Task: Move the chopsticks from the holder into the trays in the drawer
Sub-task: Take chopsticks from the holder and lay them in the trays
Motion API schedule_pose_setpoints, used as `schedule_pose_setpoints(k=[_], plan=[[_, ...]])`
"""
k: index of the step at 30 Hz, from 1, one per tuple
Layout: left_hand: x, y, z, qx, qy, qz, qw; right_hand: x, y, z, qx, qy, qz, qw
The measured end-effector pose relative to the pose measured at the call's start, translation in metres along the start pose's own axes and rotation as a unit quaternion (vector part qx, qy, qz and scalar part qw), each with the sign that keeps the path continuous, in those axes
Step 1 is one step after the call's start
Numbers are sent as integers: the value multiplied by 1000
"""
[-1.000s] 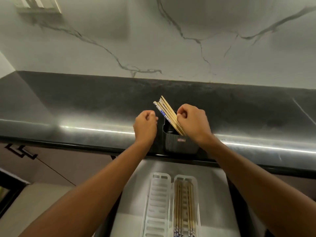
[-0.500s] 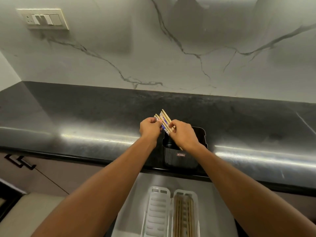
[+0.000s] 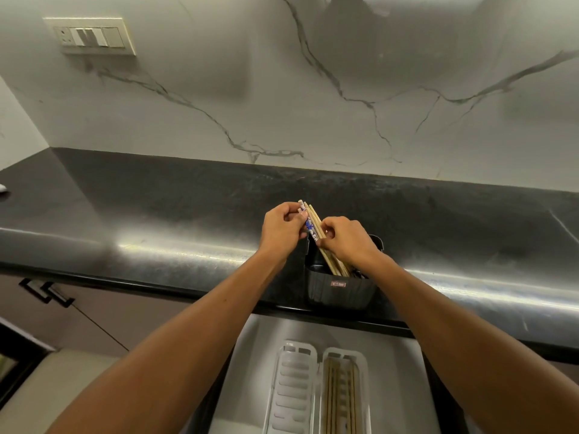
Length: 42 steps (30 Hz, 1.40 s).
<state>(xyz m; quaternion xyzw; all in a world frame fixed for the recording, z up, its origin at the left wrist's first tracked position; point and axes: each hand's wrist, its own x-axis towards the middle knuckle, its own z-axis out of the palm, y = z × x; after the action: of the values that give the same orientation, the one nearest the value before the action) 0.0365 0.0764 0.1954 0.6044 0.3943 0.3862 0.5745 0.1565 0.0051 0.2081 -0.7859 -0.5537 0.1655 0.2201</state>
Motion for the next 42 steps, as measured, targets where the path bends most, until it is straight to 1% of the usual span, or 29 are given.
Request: schedule_pose_setpoints(k=[2,6,12,17,23,28,38,42], plan=[[-1,1,1,0,-1,5,1000,0,0,-3,2,-16,-8,1000],[-3,7,2,-20,-8,13,1000,-1,1,-9,23,-23,-4,999],[-4,16,2,-24,-45,19,999,-1,-4,-19,55,-45,-12,997],[-4,20,2,10,-67,35,997,0,-3,-22,67,-77,-14,995],[0,22,1,18,-66,37,997,1,-3,-27,87,-97,-11,991],[1,22,1,82,-70,52,993,0,-3,-29,98,-79,-2,992],[-1,36,1,164,-74,150,972,1,-1,-37,129,-24,-10,991],[-3,31,1,220,-71,203,951,1,1,-33,127,-32,-4,991]])
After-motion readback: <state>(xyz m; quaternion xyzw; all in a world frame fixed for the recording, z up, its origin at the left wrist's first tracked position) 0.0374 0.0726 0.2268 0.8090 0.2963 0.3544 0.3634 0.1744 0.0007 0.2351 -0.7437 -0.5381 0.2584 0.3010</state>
